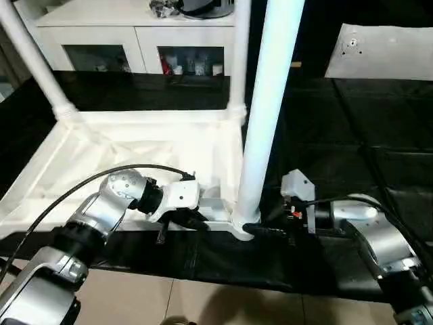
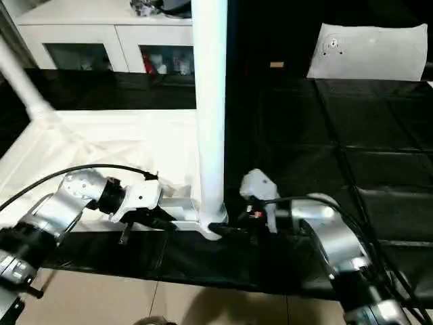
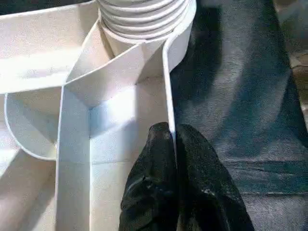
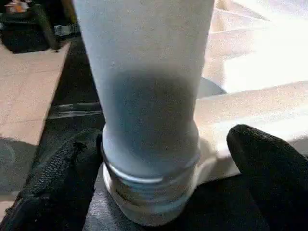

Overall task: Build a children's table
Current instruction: Rotate leg to tighten

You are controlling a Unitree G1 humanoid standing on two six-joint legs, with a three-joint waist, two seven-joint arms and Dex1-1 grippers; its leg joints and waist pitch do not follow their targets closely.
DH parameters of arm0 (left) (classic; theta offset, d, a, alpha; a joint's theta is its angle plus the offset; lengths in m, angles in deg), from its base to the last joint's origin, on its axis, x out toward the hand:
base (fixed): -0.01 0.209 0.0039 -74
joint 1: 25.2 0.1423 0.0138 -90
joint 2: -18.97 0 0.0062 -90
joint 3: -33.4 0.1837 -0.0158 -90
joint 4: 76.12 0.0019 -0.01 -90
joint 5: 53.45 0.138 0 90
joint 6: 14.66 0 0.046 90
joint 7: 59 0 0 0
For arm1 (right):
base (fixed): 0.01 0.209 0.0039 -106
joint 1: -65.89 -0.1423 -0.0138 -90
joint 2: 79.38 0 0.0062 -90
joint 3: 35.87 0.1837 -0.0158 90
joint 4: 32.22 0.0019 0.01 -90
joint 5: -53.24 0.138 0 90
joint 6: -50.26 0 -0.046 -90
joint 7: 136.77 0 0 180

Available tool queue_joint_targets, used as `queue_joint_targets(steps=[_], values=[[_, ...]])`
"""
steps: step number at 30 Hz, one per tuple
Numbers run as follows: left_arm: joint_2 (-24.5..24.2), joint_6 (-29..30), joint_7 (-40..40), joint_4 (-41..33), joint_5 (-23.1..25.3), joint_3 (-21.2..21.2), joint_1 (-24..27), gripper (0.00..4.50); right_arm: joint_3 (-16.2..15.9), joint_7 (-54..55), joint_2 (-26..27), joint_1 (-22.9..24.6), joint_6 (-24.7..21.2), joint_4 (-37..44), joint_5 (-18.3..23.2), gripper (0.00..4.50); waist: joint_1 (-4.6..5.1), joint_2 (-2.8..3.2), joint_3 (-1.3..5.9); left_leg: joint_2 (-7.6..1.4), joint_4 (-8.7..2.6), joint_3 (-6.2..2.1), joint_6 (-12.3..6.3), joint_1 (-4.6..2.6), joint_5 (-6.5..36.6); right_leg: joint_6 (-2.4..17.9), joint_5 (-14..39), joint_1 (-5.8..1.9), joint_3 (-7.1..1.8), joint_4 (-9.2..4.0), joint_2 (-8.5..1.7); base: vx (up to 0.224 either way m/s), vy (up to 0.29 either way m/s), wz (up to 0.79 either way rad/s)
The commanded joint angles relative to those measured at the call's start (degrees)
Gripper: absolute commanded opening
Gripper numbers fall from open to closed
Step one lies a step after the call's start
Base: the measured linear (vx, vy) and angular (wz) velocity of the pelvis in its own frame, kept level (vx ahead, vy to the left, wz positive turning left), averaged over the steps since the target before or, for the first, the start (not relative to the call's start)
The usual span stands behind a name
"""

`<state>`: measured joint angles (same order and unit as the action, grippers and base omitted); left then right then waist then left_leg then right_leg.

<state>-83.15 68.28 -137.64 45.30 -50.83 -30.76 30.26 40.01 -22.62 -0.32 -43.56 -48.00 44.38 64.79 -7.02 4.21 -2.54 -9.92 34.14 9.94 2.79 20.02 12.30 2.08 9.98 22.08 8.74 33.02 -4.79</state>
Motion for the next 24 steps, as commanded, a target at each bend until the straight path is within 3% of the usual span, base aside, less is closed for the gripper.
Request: queue_joint_targets(steps=[1,2,8,10,11,16,23,24], values=[[0.67,-2.54,-3.15,-0.22,1.81,3.28,-1.37,0.0,-0.55,-0.85,0.47,-1.39,0.24,-0.94,-0.26,4.45,0.23,-0.49,3.67,-4.25,-3.98,-1.54,-3.82,-0.05,9.17,7.37,16.88,-2.93,-4.5,-3.96,-5.51,0.0,0.0,0.0],[0.81,-3.02,-3.39,0.21,1.84,3.37,-1.56,0.0,-0.67,-1.07,0.54,-1.6,0.28,-1.18,-0.19,4.19,0.14,-0.55,3.67,-4.22,-3.94,-1.49,-3.97,-0.07,9.0,7.53,16.53,-2.87,-4.51,-3.95,-5.47,0.0,0.0,0.0],[1.74,-4.48,-4.03,1.48,2.28,3.82,-2.26,0.0,-1.9,-3.61,1.16,-2.63,-0.59,-2.8,0.39,3.81,-0.68,-0.72,3.88,-4.43,-3.78,-1.38,-4.23,-0.16,7.43,8.34,13.9,-2.81,-4.63,-3.52,-5.55,0.0,0.0,0.0],[1.86,-4.94,-4.09,2.06,2.33,3.85,-2.49,0.0,-1.94,-3.96,1.18,-2.79,-0.64,-3.13,0.43,3.76,-0.89,-0.73,3.84,-4.41,-3.81,-1.39,-4.25,-0.06,7.38,8.16,14.11,-2.86,-4.62,-3.48,-5.57,0.0,0.0,0.0],[1.88,-5.04,-4.13,2.21,2.37,3.84,-2.56,0.0,-1.95,-4.12,1.19,-2.87,-0.71,-3.27,0.49,3.48,-0.94,-0.72,3.87,-4.45,-3.85,-1.44,-4.09,-0.13,7.47,7.95,14.48,-2.89,-4.59,-3.45,-5.63,0.0,0.0,0.0],[1.92,-5.91,-4.54,3.76,2.48,3.58,-3.15,0.0,-1.76,-5.59,1.41,-3.62,-1.53,-4.39,1.2,3.04,-0.95,-0.74,3.79,-4.25,-3.8,-1.4,-3.95,-0.04,8.06,7.2,16.51,-2.93,-4.51,-3.76,-5.62,0.0,0.0,0.0],[2.27,-3.2,-3.68,4.39,1.23,1.94,-2.67,0.0,-1.48,-6.27,1.98,-2.15,-4.29,-3.46,2.74,2.8,-0.99,-0.48,3.89,-4.4,-3.81,-1.51,-3.78,-0.07,7.95,7.57,15.3,-2.95,-4.47,-3.6,-5.59,0.0,0.0,0.0],[2.46,-2.2,-3.18,4.15,0.65,1.35,-2.34,0.0,-1.2,-5.98,2.32,-1.63,-5.09,-2.93,3.22,2.79,-0.98,-0.21,3.88,-4.42,-3.8,-1.5,-3.56,-0.05,8.12,7.69,15.29,-2.95,-4.49,-3.56,-5.63,0.0,0.0,0.0]])
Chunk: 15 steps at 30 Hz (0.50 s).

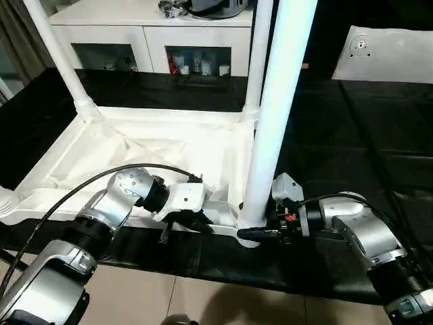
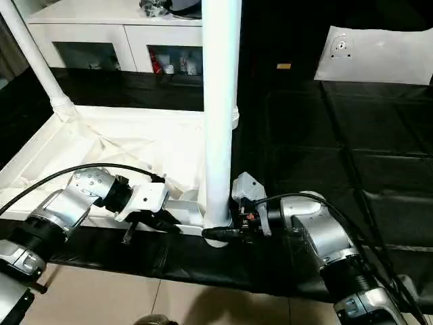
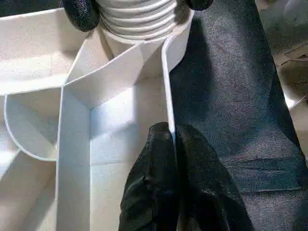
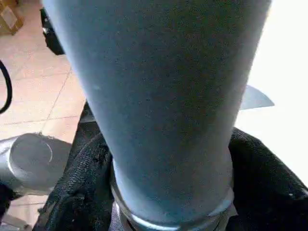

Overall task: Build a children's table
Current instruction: Rotate leg to tighten

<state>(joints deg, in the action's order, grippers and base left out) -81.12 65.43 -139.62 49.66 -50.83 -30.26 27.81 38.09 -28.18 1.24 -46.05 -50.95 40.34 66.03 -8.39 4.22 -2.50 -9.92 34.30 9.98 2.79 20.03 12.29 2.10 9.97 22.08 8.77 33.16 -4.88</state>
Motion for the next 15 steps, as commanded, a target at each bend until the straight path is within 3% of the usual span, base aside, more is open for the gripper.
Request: queue_joint_targets(steps=[1,4,7,9,11,12,15], values=[[0.68,2.47,-0.09,-0.9,-0.05,-0.01,0.68,0.0,1.11,0.57,1.3,1.74,-3.3,2.12,2.56,2.79,0.39,-0.18,3.83,-4.47,-4.0,-1.58,-3.47,-0.09,8.22,7.62,15.34,-2.92,-4.51,-3.75,-5.53,0.0,0.0,0.0],[1.49,6.65,4.5,-2.82,-0.68,-1.99,2.28,0.0,2.47,6.09,3.85,4.23,-4.18,4.3,2.77,2.79,0.51,-0.26,3.75,-4.59,-4.18,-1.66,-2.98,-0.04,8.85,7.79,15.14,-2.91,-4.55,-3.76,-5.54,0.0,0.0,0.0],[2.27,9.59,8.02,-3.79,-0.66,-3.2,3.14,0.0,3.29,10.85,5.92,5.31,-4.21,4.78,2.04,2.79,1.13,-0.24,3.16,-3.97,-4.41,-1.52,-1.86,-0.42,12.56,5.74,23.5,-2.72,-4.18,-5.12,-5.59,0.0,0.0,0.0],[5.22,15.21,14.39,-7.09,-1.98,-5.81,5.05,0.0,5.02,21.99,11.09,5.97,-4.54,3.11,-0.43,2.79,1.5,-0.03,3.03,-3.77,-4.41,-1.6,-1.34,-0.48,13.23,4.28,27.1,-2.6,-4.05,-5.57,-5.6,0.0,0.0,0.0],[6.87,17.96,17.58,-8.77,-2.16,-6.75,5.81,0.0,5.99,26.88,13.64,6.0,-4.96,2.16,-1.14,2.78,2.6,-0.27,2.96,-3.86,-4.68,-1.94,-0.01,-0.66,15.21,3.54,28.98,-2.62,-3.72,-5.81,-5.57,0.0,0.0,0.0],[9.86,22.22,23.15,-10.9,-1.56,-8.0,6.41,0.0,7.98,33.09,17.56,5.61,-6.89,1.02,-1.27,2.78,3.74,0.05,2.91,-3.91,-4.85,-2.22,0.25,-0.46,16.78,3.18,28.72,-2.65,-3.57,-5.88,-5.37,0.0,0.0,0.0],[13.08,25.95,28.08,-11.74,-1.66,-9.39,6.19,0.0,9.31,37.95,20.08,4.58,-7.3,-0.67,-1.96,2.78,4.92,-0.09,3.04,-3.61,-4.74,-2.28,-0.37,-0.34,17.17,3.58,27.26,-2.68,-3.66,-5.9,-5.45,0.0,0.0,0.0]])
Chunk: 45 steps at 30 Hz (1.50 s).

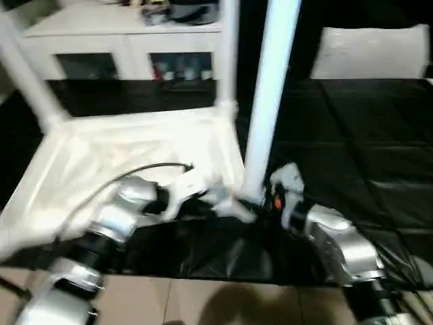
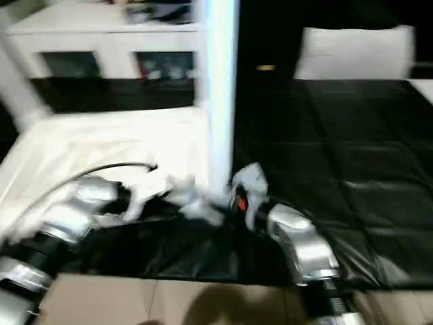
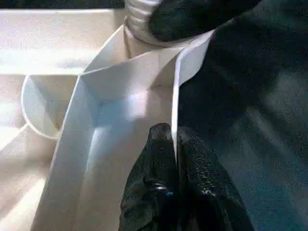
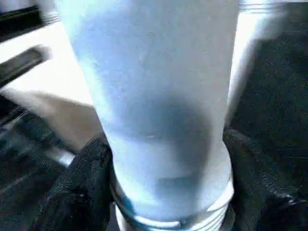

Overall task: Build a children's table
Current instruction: Rotate leg to tighten

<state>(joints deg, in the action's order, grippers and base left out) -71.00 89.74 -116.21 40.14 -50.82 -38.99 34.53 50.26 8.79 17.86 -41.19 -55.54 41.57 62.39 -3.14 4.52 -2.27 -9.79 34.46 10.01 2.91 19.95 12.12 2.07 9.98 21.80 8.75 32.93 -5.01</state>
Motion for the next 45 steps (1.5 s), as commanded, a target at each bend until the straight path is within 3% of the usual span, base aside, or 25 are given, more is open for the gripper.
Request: queue_joint_targets(steps=[1,2,5,7,10,12,18,21,26,30,36,37,38,39,40,41,43,45], values=[[6.88,3.88,10.84,-2.03,-1.49,-2.13,-1.38,0.0,-0.98,6.67,6.07,-1.83,-3.24,-4.11,1.54,2.78,0.2,-0.47,2.71,-3.6,-4.81,-2.25,-1.01,0.07,16.55,4.05,26.27,-2.48,-3.67,-5.67,-5.29,0.0,0.0,0.0],[8.79,4.72,13.94,-1.95,-1.21,-2.71,-1.79,0.0,-0.08,9.58,7.25,-2.66,-3.47,-5.22,1.42,2.78,0.63,-0.44,2.74,-3.47,-4.58,-2.03,-1.16,-0.13,15.85,4.48,26.36,-2.24,-3.65,-5.82,-5.27,0.0,0.0,0.0],[12.49,6.19,19.44,-2.33,0.01,-3.33,-2.28,0.0,1.71,15.04,9.35,-4.41,-3.4,-7.56,0.38,2.78,0.82,-0.65,2.87,-3.09,-4.38,-1.96,-2.65,0.36,13.44,3.84,25.57,-2.54,-3.53,-5.94,-5.13,0.0,0.0,0.0],[13.57,6.6,20.59,-2.32,0.51,-3.13,-2.47,0.0,1.59,15.9,9.54,-4.92,-2.35,-8.34,-0.68,2.78,0.78,-0.48,3.0,-2.96,-4.23,-1.81,-3.52,0.39,12.14,3.83,24.22,-2.51,-3.6,-5.85,-5.08,0.0,0.0,0.0],[14.12,7.32,21.07,-2.71,1.12,-2.72,-2.55,0.0,1.5,16.55,9.81,-5.13,-1.22,-8.68,-1.79,3.48,0.71,-0.42,3.05,-2.94,-4.21,-1.73,-4.44,0.53,10.8,3.45,23.93,-2.55,-3.51,-5.83,-4.94,0.0,0.0,0.0],[12.11,6.87,19.11,-2.5,2.06,-1.78,-2.57,0.0,1.97,15.78,9.59,-3.89,-0.05,-7.04,-1.79,3.58,0.74,-0.06,3.06,-3.2,-4.36,-1.9,-4.47,0.54,10.98,3.44,22.93,-2.53,-3.52,-5.73,-4.85,0.0,0.0,0.0],[7.71,5.24,15.85,-2.01,2.61,-0.96,-1.76,0.0,2.51,13.44,7.29,-1.12,2.57,-3.9,-1.06,4.1,1.4,0.06,2.89,-3.31,-4.62,-2.02,-4.06,0.46,13.85,4.2,22.87,-2.56,-3.62,-5.7,-4.95,0.0,0.0,0.0],[4.8,3.0,12.52,-1.39,2.61,-0.32,-1.07,0.0,2.79,10.38,4.89,1.06,3.76,-1.08,-0.43,4.46,1.3,-0.16,2.97,-3.29,-4.62,-2.09,-4.47,0.62,12.85,3.62,22.5,-2.73,-3.75,-5.66,-4.96,0.0,0.0,0.0],[-0.51,-3.79,3.5,1.03,2.13,1.62,-0.76,0.0,3.87,3.03,-1.33,4.26,6.11,3.18,0.75,4.49,1.11,-0.24,3.19,-3.47,-4.5,-1.96,-5.39,0.75,10.92,4.64,19.04,-2.77,-3.94,-5.08,-4.92,0.0,0.0,0.0],[-3.84,-8.99,-3.66,2.94,2.5,4.37,-1.19,0.0,4.41,-3.54,-5.83,4.73,8.41,3.9,1.97,4.49,0.96,-0.44,3.1,-3.59,-4.48,-1.81,-5.55,0.65,11.22,4.92,19.75,-2.68,-4.02,-5.11,-4.96,0.0,0.0,0.0],[-6.73,-14.99,-14.24,5.51,1.3,6.97,-2.55,0.0,1.72,-16.31,-12.51,4.15,8.35,5.32,4.56,4.49,-0.29,-0.7,3.26,-3.71,-4.2,-1.61,-6.83,0.68,8.99,6.11,17.38,-2.82,-4.1,-4.57,-5.05,0.0,0.0,0.0],[-7.04,-15.79,-15.74,5.87,1.22,7.28,-2.84,0.0,0.87,-18.43,-13.31,3.82,7.92,5.44,4.76,4.49,-0.48,-0.91,3.26,-3.67,-4.14,-1.52,-7.06,0.67,8.99,6.07,17.56,-2.8,-4.07,-4.62,-5.0,0.0,0.0,0.0],[-7.74,-18.28,-19.06,7.15,1.41,8.21,-3.73,0.0,-1.39,-23.6,-15.16,2.83,7.22,5.47,4.96,4.49,-0.75,-0.74,3.23,-3.81,-4.18,-1.53,-7.03,0.65,8.62,6.17,17.54,-2.72,-4.08,-4.47,-4.99,0.0,0.0,0.0],[-7.74,-18.28,-19.06,7.15,1.41,8.21,-3.73,0.0,-1.39,-23.6,-15.16,2.83,7.22,5.47,4.96,4.49,-1.02,-0.92,3.25,-3.75,-4.14,-1.47,-7.16,0.6,8.95,5.96,18.51,-2.8,-4.01,-4.53,-4.97,0.0,0.0,0.0],[-7.93,-18.92,-19.86,7.48,1.55,8.52,-3.99,0.0,-1.99,-24.89,-15.63,2.52,6.94,5.46,5.03,4.49,-1.1,-0.88,3.19,-3.89,-4.2,-1.49,-6.99,0.58,8.99,5.96,18.83,-2.67,-4.08,-4.5,-5.04,0.0,0.0,0.0],[-8.23,-19.78,-21.31,7.83,1.68,9.06,-4.4,0.0,-2.79,-26.92,-16.19,1.93,6.23,5.5,5.47,4.49,-1.3,-1.34,3.11,-3.97,-4.25,-1.43,-6.63,0.44,9.69,5.6,20.28,-2.59,-4.09,-4.76,-5.12,0.0,0.0,0.0],[-8.71,-21.3,-24.01,8.35,1.93,10.07,-5.19,0.0,-4.53,-30.74,-17.1,0.69,5.0,5.46,6.09,4.49,-2.14,-1.1,3.25,-4.01,-4.2,-1.44,-6.37,0.2,9.1,5.51,20.89,-2.56,-4.15,-4.69,-5.2,0.0,0.0,0.0],[-8.9,-21.98,-25.05,8.48,2.26,10.67,-5.64,0.0,-5.63,-32.54,-17.41,0.01,4.87,5.38,5.95,4.49,-2.68,-1.22,3.32,-4.34,-4.26,-1.46,-6.15,0.07,8.56,6.47,18.17,-2.38,-4.36,-4.2,-5.18,0.0,0.0,0.0]])
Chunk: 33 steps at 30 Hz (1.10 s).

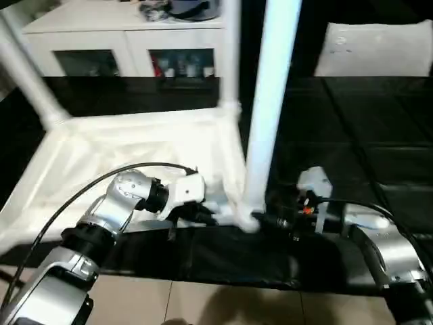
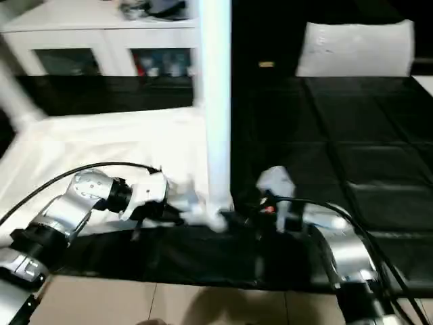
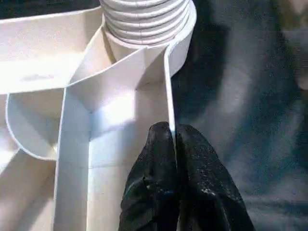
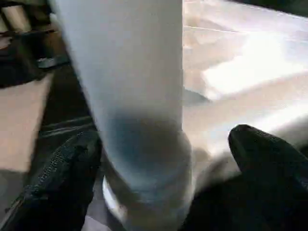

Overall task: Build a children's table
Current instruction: Rotate leg to tighten

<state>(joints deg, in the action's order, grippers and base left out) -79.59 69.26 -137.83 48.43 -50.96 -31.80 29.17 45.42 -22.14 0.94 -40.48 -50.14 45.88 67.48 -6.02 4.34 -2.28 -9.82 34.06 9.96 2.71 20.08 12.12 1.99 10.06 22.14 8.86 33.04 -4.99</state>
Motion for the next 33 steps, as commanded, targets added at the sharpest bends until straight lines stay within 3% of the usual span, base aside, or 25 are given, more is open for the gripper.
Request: queue_joint_targets(steps=[1,5,6,18,24,33], values=[[-0.37,-1.73,-3.78,0.24,2.5,3.66,-0.44,0.0,-1.14,-2.22,-0.59,-0.92,-0.55,1.05,0.79,4.49,0.08,-0.98,3.42,-4.37,-3.87,-1.45,-5.86,-0.06,8.37,6.76,17.47,-2.77,-4.48,-4.17,-5.22,0.0,0.0,0.0],[-0.04,-3.89,-6.38,1.51,2.82,4.67,-1.48,0.0,-3.54,-5.72,-1.03,-2.46,-1.08,0.48,0.56,4.49,-0.56,-1.32,3.54,-4.27,-3.8,-1.37,-5.58,0.1,7.32,7.54,15.1,-2.96,-4.5,-3.75,-5.32,0.0,0.0,0.0],[0.1,-4.17,-6.71,1.76,2.81,4.78,-1.7,0.0,-3.87,-6.15,-1.0,-2.77,-1.05,0.24,0.49,4.22,-0.62,-1.32,3.56,-4.25,-3.79,-1.37,-5.65,0.15,7.05,7.4,15.18,-3.01,-4.52,-3.74,-5.39,0.0,0.0,0.0],[0.62,-6.59,-7.52,3.89,3.04,5.04,-2.76,0.0,-6.27,-9.75,-2.15,-4.41,-2.49,-1.59,-0.64,3.29,-1.71,-1.52,3.71,-4.31,-3.66,-1.3,-5.17,0.04,6.28,6.96,15.57,-2.98,-4.54,-3.72,-5.48,0.0,0.0,0.0],[0.32,-7.36,-7.19,4.65,3.3,4.85,-2.69,0.0,-6.66,-10.01,-2.33,-4.64,-2.37,-2.04,-0.9,2.77,-1.79,-1.5,3.69,-4.29,-3.67,-1.32,-5.01,0.06,6.52,6.27,16.89,-3.0,-4.45,-3.87,-5.46,0.0,0.0,0.0],[0.72,-5.23,-5.05,4.8,2.17,3.15,-1.78,0.0,-6.66,-8.57,-1.35,-3.31,-2.78,-1.09,-0.43,2.68,-1.77,-1.45,3.65,-4.24,-3.69,-1.32,-4.73,0.02,7.02,6.05,17.65,-2.99,-4.39,-4.02,-5.42,0.0,0.0,0.0]])
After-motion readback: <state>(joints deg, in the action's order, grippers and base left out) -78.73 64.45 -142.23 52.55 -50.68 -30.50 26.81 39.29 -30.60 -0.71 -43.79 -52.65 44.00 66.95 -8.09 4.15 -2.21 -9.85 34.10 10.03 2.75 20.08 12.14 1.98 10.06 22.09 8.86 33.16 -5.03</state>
